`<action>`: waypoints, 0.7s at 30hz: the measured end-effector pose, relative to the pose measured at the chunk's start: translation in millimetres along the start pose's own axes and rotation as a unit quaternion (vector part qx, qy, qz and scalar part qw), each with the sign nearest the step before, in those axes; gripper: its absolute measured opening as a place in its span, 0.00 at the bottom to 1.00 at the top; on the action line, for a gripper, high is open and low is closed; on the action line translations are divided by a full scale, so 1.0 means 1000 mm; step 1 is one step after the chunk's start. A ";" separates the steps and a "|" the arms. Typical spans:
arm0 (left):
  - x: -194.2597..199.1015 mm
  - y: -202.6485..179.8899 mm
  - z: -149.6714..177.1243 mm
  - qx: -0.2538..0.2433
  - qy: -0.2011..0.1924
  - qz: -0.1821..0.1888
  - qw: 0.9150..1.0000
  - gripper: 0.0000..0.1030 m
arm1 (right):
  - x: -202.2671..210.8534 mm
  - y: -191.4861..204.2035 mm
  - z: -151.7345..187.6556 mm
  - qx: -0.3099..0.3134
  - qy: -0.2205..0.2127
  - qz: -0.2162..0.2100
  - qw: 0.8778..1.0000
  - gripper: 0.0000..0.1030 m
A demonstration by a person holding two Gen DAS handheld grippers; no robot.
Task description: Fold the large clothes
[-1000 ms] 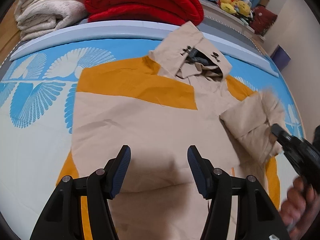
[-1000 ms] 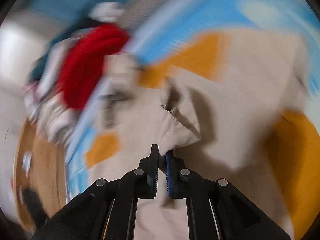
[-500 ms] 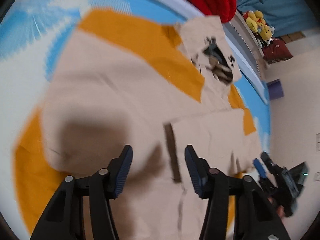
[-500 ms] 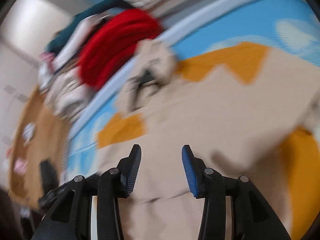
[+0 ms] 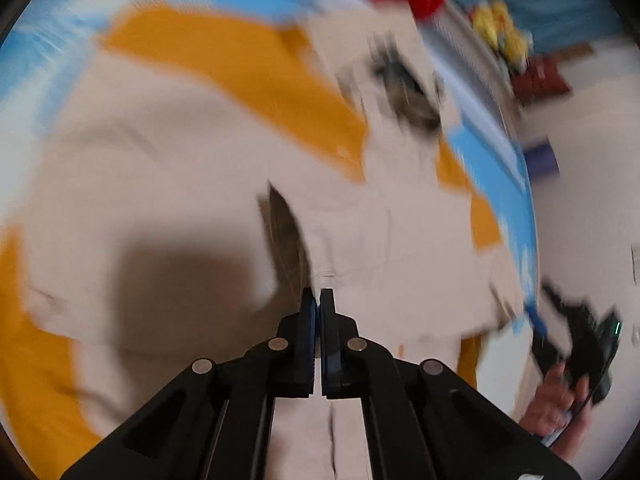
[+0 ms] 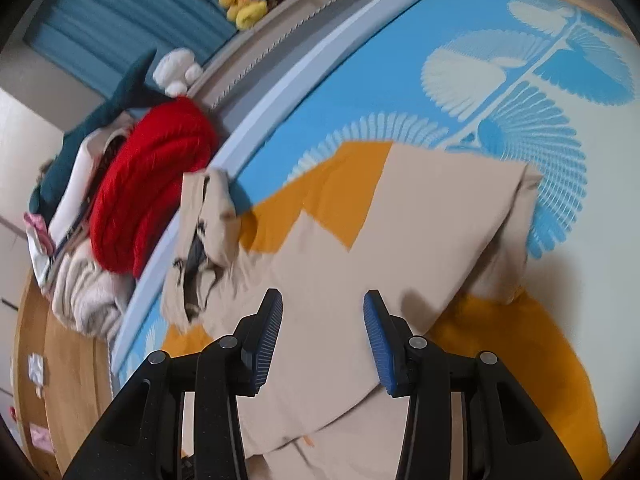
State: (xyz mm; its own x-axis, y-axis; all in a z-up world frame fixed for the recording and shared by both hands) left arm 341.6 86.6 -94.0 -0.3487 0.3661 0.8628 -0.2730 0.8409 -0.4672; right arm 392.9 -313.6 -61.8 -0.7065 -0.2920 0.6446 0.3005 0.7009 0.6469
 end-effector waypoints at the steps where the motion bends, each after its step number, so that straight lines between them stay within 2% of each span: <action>1: 0.019 0.012 -0.010 0.000 -0.035 -0.043 0.998 0.00 | 0.004 -0.003 -0.003 -0.008 -0.009 -0.001 1.000 0.42; 3: 0.043 0.039 -0.023 0.016 -0.078 -0.125 0.989 0.00 | 0.011 -0.007 -0.007 -0.020 -0.023 -0.003 1.000 0.42; 4: 0.053 0.062 -0.026 0.047 -0.083 -0.153 0.984 0.00 | 0.012 -0.008 -0.007 -0.026 -0.027 -0.003 0.999 0.42; 5: 0.056 0.076 -0.027 0.070 -0.079 -0.158 0.982 0.00 | 0.012 -0.008 -0.007 -0.029 -0.026 -0.001 0.999 0.42; 9: 0.059 0.101 -0.025 0.100 -0.059 -0.139 0.983 0.00 | -0.005 -0.014 0.001 -0.052 0.009 0.000 0.999 0.42; 12: 0.058 0.107 -0.025 0.108 -0.045 -0.117 0.986 0.01 | -0.025 -0.031 0.015 -0.072 0.057 0.052 0.994 0.42; 16: 0.044 0.119 -0.024 0.128 -0.009 -0.095 0.987 0.24 | -0.044 -0.061 0.033 -0.126 0.110 0.088 0.982 0.42; 18: 0.034 0.126 -0.023 0.152 0.011 -0.075 0.985 0.23 | -0.047 -0.071 0.038 -0.142 0.120 0.100 0.977 0.42; 20: 0.033 0.127 -0.021 0.149 0.014 -0.075 0.986 0.03 | -0.045 -0.074 0.037 -0.135 0.117 0.129 0.975 0.42; 21: 0.036 0.125 -0.021 0.138 0.008 -0.083 0.987 0.03 | -0.044 -0.075 0.037 -0.132 0.112 0.135 0.976 0.42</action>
State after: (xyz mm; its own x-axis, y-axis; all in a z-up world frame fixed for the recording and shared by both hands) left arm 313.8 213.7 -116.9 -0.2659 0.2408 0.9335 -0.5598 0.7498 -0.3528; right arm 378.1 -328.9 -153.6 -0.4296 -0.2761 0.8598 0.6322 0.5879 0.5047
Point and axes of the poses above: each gripper's, at about its wrist camera, not at the fingertips, and x roughly against the way its jaws point, y to its left, z to its underside, the point moved 4 cm from there along -x, roughly the way its jaws point, and after that the axes turned 1 degree about -z, right-handed, at the moved point
